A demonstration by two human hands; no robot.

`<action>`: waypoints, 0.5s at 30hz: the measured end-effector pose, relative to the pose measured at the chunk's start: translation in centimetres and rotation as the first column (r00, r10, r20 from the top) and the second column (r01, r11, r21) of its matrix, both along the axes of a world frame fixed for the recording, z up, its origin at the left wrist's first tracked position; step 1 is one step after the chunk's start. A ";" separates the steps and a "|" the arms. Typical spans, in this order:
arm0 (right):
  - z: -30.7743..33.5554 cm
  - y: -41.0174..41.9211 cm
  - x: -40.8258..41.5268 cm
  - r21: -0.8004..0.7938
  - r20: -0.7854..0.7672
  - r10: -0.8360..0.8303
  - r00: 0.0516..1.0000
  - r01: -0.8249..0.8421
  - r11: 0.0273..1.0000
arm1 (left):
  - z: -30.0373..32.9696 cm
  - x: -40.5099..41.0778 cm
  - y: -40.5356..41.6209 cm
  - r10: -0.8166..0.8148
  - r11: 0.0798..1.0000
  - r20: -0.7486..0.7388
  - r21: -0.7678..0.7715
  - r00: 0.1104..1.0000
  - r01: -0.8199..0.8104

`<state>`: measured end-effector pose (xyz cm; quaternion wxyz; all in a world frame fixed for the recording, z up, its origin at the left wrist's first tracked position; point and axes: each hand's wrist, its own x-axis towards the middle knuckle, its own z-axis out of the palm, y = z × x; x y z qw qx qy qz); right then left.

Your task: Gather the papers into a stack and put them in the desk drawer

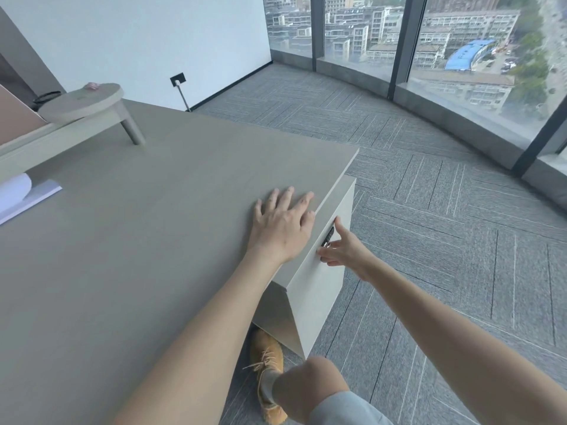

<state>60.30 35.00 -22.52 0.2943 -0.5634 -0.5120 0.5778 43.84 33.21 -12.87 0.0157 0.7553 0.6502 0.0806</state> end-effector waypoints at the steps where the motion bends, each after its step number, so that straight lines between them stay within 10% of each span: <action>1: 0.1 0.0 0.0 0.000 0.016 0.004 1.000 -0.004 1.000 | 0.0 0.0 0.0 -0.007 1.000 0.005 0.005 1.000 0.007; 9: 1.7 0.8 -1.3 0.047 0.403 -0.027 0.915 0.009 0.999 | 0.2 -0.2 -0.1 -0.006 1.000 0.052 0.004 0.999 0.006; 15: 6.9 -0.1 -0.9 0.292 0.399 -0.275 0.875 0.163 0.942 | 1.7 -1.6 -0.9 0.094 0.995 0.532 -0.063 0.842 -0.071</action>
